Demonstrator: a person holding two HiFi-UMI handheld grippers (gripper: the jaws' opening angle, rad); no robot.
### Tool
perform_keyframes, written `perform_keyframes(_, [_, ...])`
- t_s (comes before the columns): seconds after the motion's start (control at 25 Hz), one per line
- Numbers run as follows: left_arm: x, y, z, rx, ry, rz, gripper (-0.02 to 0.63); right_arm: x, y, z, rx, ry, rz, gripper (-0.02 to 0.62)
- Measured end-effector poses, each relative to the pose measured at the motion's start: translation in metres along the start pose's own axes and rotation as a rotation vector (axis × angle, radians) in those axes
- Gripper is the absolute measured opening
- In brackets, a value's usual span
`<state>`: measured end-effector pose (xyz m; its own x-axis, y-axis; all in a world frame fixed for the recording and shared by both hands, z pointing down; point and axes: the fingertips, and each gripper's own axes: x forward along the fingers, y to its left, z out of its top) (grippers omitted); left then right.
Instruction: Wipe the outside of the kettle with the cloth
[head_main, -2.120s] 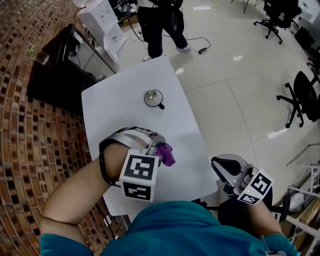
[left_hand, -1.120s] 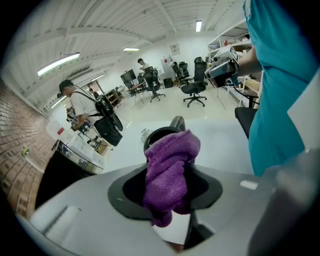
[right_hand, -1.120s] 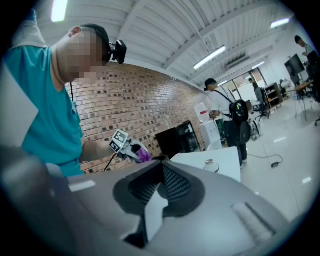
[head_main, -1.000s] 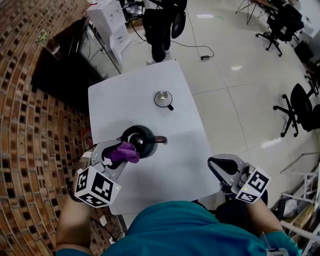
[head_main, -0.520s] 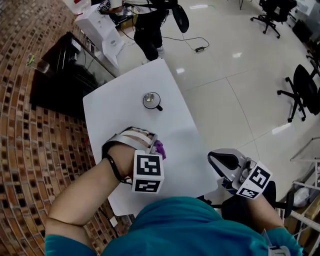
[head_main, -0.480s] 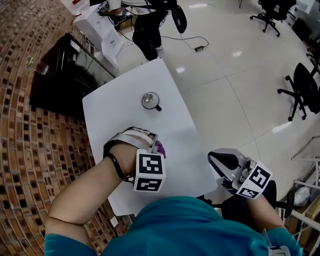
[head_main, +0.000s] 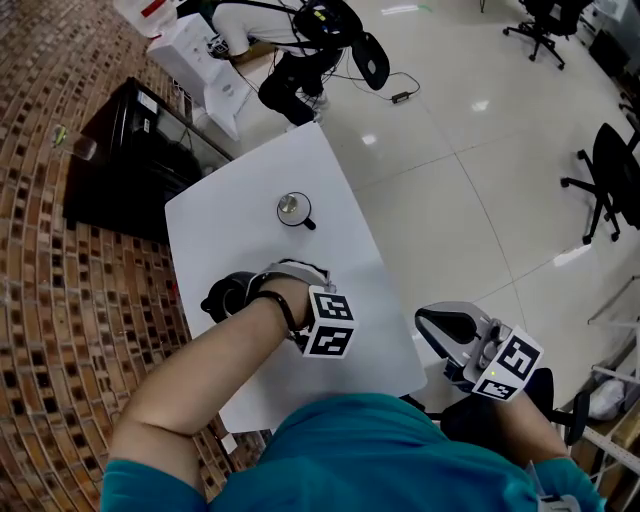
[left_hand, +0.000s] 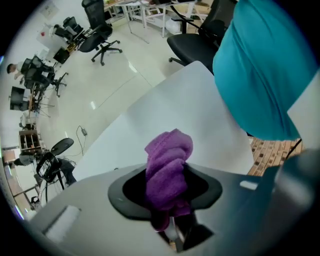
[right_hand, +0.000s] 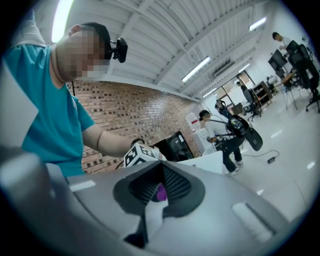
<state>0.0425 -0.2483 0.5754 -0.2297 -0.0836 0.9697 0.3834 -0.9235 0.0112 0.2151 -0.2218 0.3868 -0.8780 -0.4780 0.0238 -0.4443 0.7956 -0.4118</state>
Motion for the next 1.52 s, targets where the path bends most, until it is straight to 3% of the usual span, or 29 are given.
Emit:
perform_keyframes(0.12, [-0.027,0.008,0.006,-0.094,-0.107,0.082,0.169,0.004,0.003,0.004,-0.018,0.006,0.025,0.003])
perform_keyframes(0.36, [-0.196,-0.013,-0.032,-0.432,-0.502,0.378,0.167,0.019,0.024,0.015,-0.084,0.028,0.075,0.003])
perform_keyframes(0.56, [-0.277,-0.116,-0.085,-0.811,-0.845,0.525,0.167,0.033,0.083,0.009,-0.144,0.046,0.134,0.003])
perform_keyframes(0.72, [-0.281,-0.237,-0.115,-1.037,-1.054,0.618,0.167,0.042,0.169,-0.013,-0.229,0.060,0.171,0.003])
perform_keyframes(0.88, [-0.256,-0.373,-0.127,-1.145,-1.178,0.628,0.167,0.034,0.277,-0.050,-0.233,0.055,0.154,0.003])
perform_keyframes(1.12, [-0.227,-0.526,-0.097,-1.264,-1.480,0.536,0.167,-0.004,0.406,-0.109,-0.182,0.100,0.057,0.003])
perform_keyframes(1.24, [-0.214,-0.578,-0.085,-1.395,-1.566,0.496,0.167,-0.032,0.447,-0.127,-0.190,0.132,0.023,0.003])
perform_keyframes(1.32, [-0.206,-0.604,-0.075,-1.470,-1.576,0.504,0.167,-0.052,0.466,-0.141,-0.202,0.155,0.015,0.003])
perform_keyframes(1.52, [-0.208,-0.646,-0.028,-1.545,-1.602,0.543,0.166,-0.096,0.493,-0.164,-0.250,0.186,0.044,0.003])
